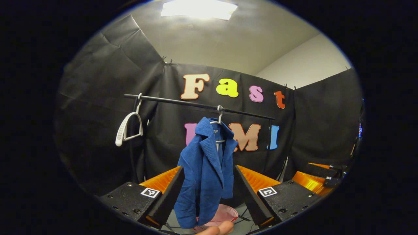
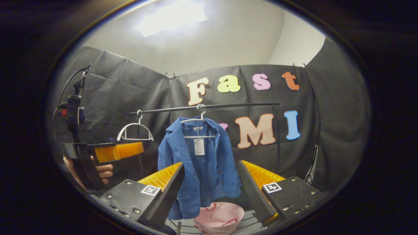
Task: Grasp the clothes on the hanger with both hands and then place them into the laundry hamper below.
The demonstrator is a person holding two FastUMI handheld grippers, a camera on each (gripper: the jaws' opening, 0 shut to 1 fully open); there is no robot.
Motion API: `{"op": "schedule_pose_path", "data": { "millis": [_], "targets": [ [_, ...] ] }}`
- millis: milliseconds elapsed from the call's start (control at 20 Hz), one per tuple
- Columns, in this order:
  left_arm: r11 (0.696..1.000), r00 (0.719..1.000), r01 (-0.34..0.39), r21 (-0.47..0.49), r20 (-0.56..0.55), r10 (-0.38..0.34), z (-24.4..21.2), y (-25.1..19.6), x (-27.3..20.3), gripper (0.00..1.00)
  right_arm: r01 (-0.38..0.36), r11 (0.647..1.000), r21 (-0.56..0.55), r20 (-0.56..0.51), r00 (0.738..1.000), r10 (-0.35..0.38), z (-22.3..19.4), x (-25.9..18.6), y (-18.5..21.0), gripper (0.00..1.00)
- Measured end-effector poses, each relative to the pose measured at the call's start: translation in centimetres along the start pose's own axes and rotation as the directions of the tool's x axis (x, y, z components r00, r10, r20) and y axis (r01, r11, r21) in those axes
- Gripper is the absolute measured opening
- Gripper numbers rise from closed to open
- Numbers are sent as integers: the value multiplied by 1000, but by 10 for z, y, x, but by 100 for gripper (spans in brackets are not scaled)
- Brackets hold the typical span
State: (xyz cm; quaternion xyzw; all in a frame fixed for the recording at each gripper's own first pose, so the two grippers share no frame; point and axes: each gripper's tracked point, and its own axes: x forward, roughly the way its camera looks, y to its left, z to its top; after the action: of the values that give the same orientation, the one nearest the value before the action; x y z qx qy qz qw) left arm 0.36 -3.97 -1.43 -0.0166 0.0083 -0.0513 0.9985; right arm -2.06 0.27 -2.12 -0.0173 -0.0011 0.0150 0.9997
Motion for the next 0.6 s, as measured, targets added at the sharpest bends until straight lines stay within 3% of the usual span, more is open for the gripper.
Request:
{"op": "schedule_pose_path", "data": {
  "millis": [500,550,600],
  "targets": [
    [999,996,-1,-50,-90,-3,-37,-4,40,94,23,994,-111,-49,998,-29,-34,34,-11,98],
    [999,995,5,-52,-103,-10,-41,-8,46,94,37,993,-111,-52,998,-43,-37,41,-17,94],
    [999,993,9,-52,-115,-15,-45,-10,52,94,48,993,-107,-58,997,-55,-40,46,-22,99]
  ]
}}
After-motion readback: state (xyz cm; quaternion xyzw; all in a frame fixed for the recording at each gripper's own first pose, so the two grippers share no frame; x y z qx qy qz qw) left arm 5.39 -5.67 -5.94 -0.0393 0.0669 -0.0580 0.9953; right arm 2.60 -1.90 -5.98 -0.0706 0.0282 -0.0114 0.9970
